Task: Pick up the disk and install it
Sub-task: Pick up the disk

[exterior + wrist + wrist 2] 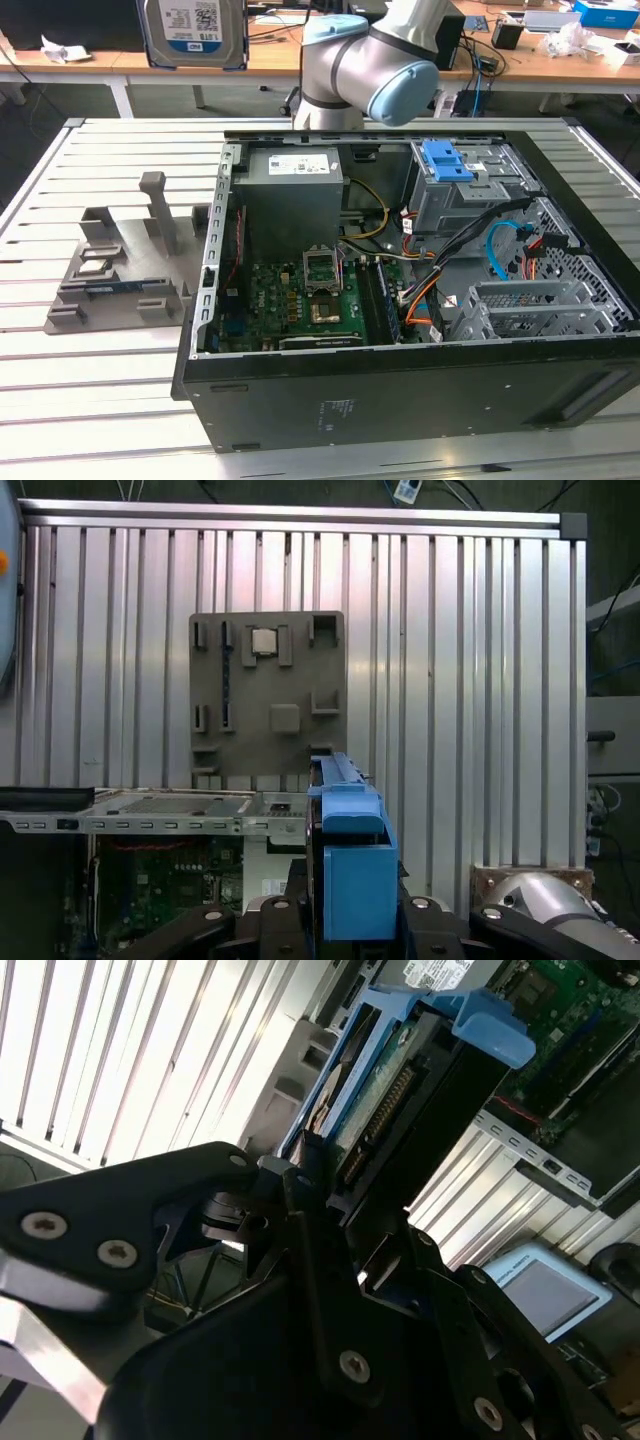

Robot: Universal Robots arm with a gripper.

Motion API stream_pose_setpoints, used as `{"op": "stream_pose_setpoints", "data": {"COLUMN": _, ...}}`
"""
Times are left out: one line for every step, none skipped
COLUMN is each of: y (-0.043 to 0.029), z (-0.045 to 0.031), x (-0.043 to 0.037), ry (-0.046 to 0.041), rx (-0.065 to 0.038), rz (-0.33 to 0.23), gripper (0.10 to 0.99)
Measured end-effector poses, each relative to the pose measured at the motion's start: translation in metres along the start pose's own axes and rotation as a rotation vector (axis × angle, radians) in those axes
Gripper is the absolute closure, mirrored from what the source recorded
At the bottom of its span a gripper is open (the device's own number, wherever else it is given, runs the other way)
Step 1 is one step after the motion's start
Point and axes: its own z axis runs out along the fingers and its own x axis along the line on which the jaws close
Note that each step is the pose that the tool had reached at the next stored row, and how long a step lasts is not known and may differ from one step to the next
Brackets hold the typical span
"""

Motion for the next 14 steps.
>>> {"op": "stream_pose_setpoints", "data": {"y": -0.0070, "z": -0.0003, "x": 0.0001, "ry": 0.0000, "rx": 0.000, "rz": 0.000, "gripper": 0.722}}
{"op": "stream_pose_setpoints", "data": {"y": -0.0135, "z": -0.0005, "x": 0.0002, "ry": -0.0001, "rx": 0.000, "rz": 0.000, "gripper": 0.722}}
{"op": "stream_pose_setpoints", "data": {"y": -0.0193, "z": -0.0008, "x": 0.0003, "ry": 0.0000, "rx": 0.000, "rz": 0.000, "gripper": 0.722}}
{"op": "stream_pose_setpoints", "data": {"y": -0.0263, "z": -0.0010, "x": 0.0004, "ry": -0.0001, "rx": 0.000, "rz": 0.000, "gripper": 0.722}}
{"op": "stream_pose_setpoints", "data": {"y": -0.0329, "z": -0.0013, "x": 0.0005, "ry": -0.0001, "rx": 0.000, "rz": 0.000, "gripper": 0.722}}
{"op": "stream_pose_setpoints", "data": {"y": -0.0364, "z": -0.0014, "x": 0.0006, "ry": -0.0001, "rx": 0.000, "rz": 0.000, "gripper": 0.722}}
{"op": "stream_pose_setpoints", "data": {"y": -0.0397, "z": -0.0015, "x": 0.0006, "ry": -0.0001, "rx": 0.000, "rz": 0.000, "gripper": 0.722}}
{"op": "stream_pose_setpoints", "data": {"y": -0.0455, "z": -0.0017, "x": 0.0007, "ry": -0.0001, "rx": 0.000, "rz": 0.000, "gripper": 0.722}}
{"op": "stream_pose_setpoints", "data": {"y": -0.0491, "z": -0.0019, "x": 0.0008, "ry": 0.0000, "rx": 0.000, "rz": 0.000, "gripper": 0.722}}
{"op": "stream_pose_setpoints", "data": {"y": -0.0523, "z": -0.0020, "x": 0.0008, "ry": 0.0000, "rx": 0.000, "rz": 0.000, "gripper": 0.722}}
{"op": "stream_pose_setpoints", "data": {"y": -0.0582, "z": -0.0023, "x": 0.0009, "ry": 0.0000, "rx": -0.001, "rz": 0.000, "gripper": 0.722}}
{"op": "stream_pose_setpoints", "data": {"y": -0.0631, "z": -0.0025, "x": 0.0010, "ry": 0.0000, "rx": -0.001, "rz": 0.000, "gripper": 0.722}}
{"op": "stream_pose_setpoints", "data": {"y": -0.0664, "z": -0.0026, "x": 0.0011, "ry": -0.0001, "rx": -0.001, "rz": 0.000, "gripper": 0.722}}
{"op": "stream_pose_setpoints", "data": {"y": -0.0718, "z": -0.0028, "x": 0.0012, "ry": -0.0001, "rx": -0.001, "rz": 0.000, "gripper": 0.722}}
